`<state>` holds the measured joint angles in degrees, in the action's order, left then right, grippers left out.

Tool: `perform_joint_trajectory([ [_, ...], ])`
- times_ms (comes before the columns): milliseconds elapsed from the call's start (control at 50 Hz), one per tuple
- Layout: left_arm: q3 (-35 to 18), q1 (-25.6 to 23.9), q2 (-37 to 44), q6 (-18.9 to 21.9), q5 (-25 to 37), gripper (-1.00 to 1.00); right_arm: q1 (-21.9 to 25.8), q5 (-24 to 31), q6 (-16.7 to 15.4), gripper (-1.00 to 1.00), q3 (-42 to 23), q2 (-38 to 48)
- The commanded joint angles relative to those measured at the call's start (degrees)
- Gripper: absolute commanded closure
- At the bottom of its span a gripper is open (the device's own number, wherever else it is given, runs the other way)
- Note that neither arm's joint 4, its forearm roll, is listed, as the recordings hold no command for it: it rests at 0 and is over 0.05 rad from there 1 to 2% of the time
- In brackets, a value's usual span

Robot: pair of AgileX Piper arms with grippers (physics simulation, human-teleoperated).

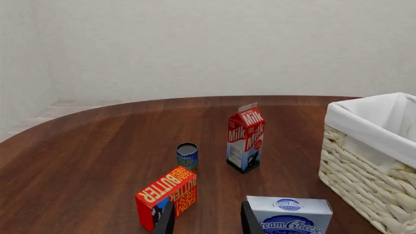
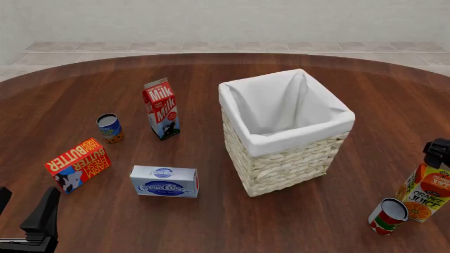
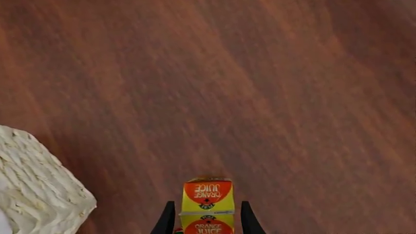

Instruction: Pick up the orange juice, and put it in the basket.

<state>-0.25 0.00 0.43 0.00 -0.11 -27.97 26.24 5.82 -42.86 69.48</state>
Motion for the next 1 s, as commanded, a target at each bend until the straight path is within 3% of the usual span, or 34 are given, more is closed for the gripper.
perform_joint_trajectory([
  [20,0.00,0.00,0.00,0.00,0.00,-1.00,-0.36,-1.00,0.06,-1.00,1.23,0.27],
  [1000,0.00,0.00,0.00,0.00,0.00,-1.00,0.67,-5.50,1.41,-1.00,4.50,3.68],
])
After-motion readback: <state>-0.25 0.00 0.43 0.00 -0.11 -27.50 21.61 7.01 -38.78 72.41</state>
